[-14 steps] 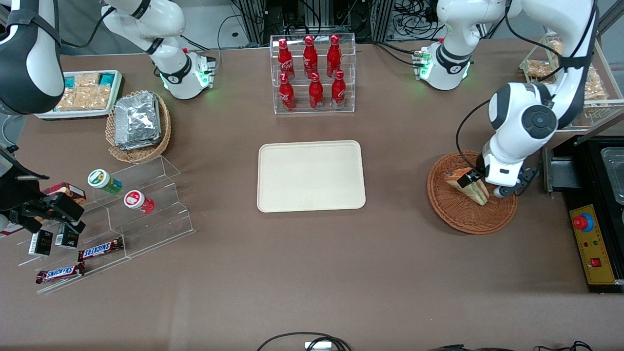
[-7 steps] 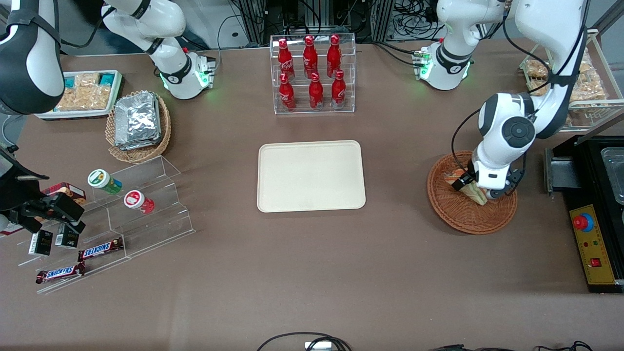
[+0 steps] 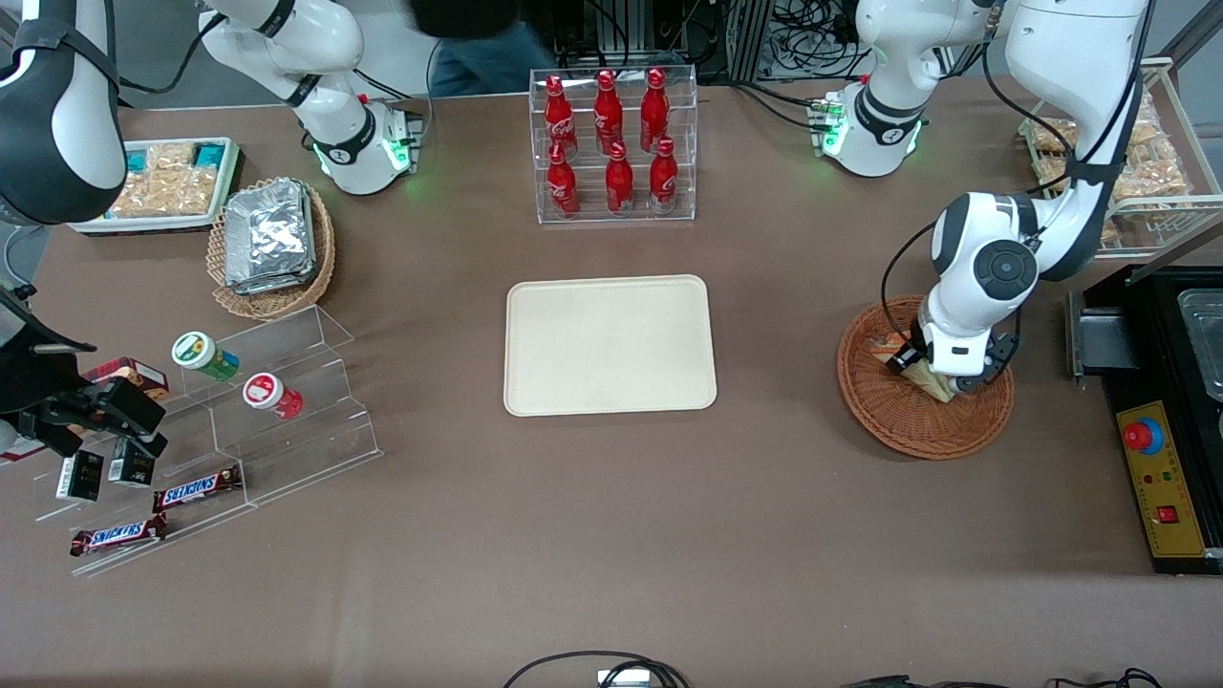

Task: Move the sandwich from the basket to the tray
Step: 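Lift the sandwich out of the basket with the left gripper, then carry the sandwich over the cream tray with the left gripper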

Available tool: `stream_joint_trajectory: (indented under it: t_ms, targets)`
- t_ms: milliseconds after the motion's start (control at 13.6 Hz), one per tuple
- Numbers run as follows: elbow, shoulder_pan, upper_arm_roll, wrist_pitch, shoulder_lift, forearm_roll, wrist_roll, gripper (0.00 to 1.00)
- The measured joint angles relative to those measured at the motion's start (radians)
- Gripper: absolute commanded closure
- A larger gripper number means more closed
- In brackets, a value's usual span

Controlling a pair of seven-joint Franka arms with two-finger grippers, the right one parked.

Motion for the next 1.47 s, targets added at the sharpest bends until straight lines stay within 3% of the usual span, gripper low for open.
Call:
stream_joint_trajectory:
  t_ms: [515, 956, 1471]
  targets:
    - [0.008, 0.0, 0.0, -0.025, -0.01, 0.022, 0.002, 1.0]
    - [0.069, -0.001, -0.011, -0.212, -0.161, 0.032, 0.163, 1.0]
    - [0.237, -0.015, -0.298, -0.297, -0.161, -0.018, 0.207, 1.0]
